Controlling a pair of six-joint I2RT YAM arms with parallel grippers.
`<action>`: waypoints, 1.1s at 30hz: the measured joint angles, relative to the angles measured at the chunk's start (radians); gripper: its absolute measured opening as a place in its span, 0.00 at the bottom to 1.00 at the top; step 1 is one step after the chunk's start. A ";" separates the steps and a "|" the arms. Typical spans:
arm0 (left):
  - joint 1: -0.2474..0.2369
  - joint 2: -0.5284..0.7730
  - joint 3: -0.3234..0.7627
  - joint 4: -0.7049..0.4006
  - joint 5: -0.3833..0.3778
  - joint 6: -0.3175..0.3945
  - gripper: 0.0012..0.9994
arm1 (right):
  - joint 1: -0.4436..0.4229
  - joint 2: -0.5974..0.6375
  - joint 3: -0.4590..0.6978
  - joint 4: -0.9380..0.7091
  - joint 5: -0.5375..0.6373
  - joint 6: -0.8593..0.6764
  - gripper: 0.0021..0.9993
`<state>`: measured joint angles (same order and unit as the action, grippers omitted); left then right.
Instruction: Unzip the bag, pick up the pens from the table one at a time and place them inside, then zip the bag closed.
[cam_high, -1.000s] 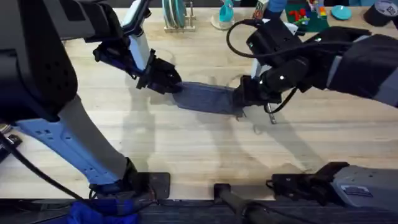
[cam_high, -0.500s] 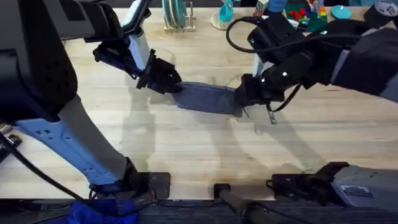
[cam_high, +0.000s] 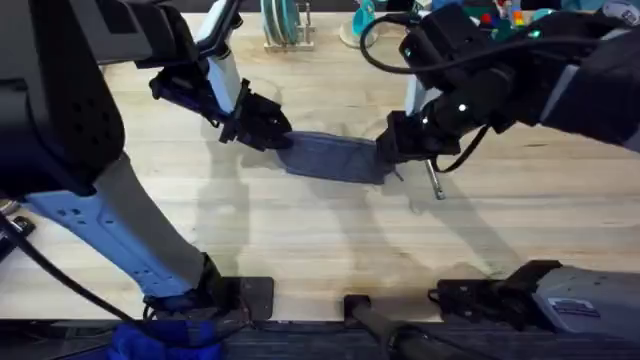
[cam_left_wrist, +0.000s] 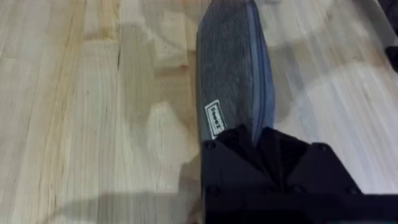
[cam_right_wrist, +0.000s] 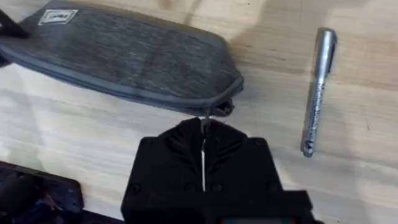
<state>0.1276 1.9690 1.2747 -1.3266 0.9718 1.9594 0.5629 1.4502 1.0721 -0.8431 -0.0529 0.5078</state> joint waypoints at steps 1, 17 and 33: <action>0.000 0.000 0.000 0.000 0.000 0.000 0.04 | 0.000 0.000 0.007 -0.004 0.000 -0.004 0.03; 0.000 0.000 0.000 0.003 0.000 0.000 0.04 | 0.000 0.000 0.027 0.006 -0.017 -0.011 0.03; 0.000 0.000 0.000 0.003 0.000 0.000 0.04 | 0.000 0.000 0.043 0.055 -0.075 -0.011 0.03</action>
<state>0.1276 1.9690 1.2747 -1.3231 0.9718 1.9594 0.5629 1.4502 1.1152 -0.7881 -0.1275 0.4969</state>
